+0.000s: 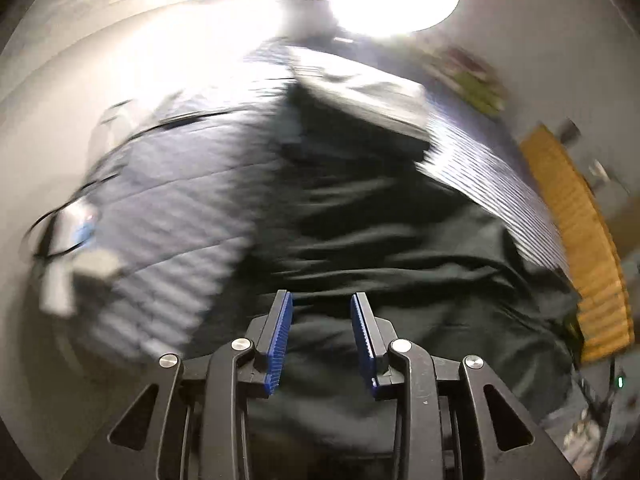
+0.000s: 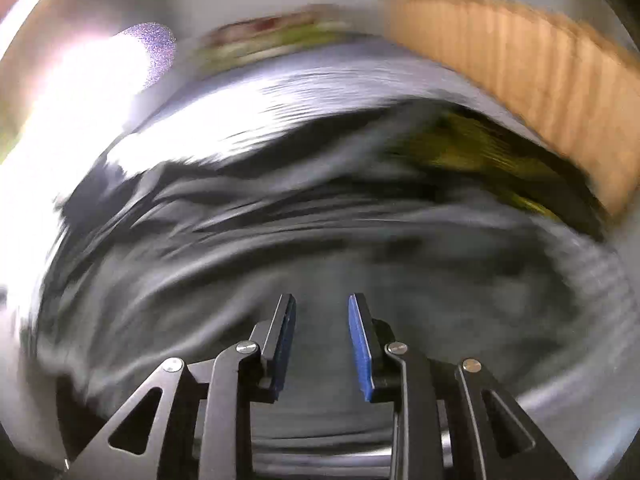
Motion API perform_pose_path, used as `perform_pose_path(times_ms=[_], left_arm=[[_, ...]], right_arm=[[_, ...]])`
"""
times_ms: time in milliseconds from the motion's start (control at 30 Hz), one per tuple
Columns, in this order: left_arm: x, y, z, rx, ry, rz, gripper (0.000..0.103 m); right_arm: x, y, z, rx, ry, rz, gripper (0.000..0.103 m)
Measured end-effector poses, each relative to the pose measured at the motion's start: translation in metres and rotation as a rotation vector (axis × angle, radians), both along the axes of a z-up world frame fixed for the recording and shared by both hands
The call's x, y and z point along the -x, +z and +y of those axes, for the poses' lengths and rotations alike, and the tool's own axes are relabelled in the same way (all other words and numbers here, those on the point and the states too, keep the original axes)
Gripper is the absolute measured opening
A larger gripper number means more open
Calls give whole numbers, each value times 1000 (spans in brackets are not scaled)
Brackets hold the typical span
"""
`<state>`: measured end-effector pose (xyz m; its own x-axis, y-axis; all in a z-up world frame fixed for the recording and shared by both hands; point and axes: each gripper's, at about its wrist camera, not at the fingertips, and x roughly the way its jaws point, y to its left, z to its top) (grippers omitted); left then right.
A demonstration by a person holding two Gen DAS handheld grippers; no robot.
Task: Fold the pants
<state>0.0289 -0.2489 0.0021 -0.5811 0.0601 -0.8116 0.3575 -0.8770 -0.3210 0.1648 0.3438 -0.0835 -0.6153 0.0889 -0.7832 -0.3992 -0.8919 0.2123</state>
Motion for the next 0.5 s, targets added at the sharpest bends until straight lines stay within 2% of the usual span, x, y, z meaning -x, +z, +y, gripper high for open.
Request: perform_pose_path(times_ms=[67,133,267,333,400,500], left_arm=[[30,5,36,-6,-76,14,33],[63,10,73,-24,-149,38,33],[117,19,135,-44,-252,70,46],[143,18,167,-34,-314,73,50],[169,12,200,-35,-393,63,55],[197,-7,241,-12,-461,23,55]], right_arm=[[-16,2,48,20,-123,18,25],[-24,10,79,16,-182,30,25],[-4,27,112,51,-182,73,28],[8,36,122,80,-179,114,38],[21,40,130,112,-166,139,43],[65,42,139,109,-156,143,47]])
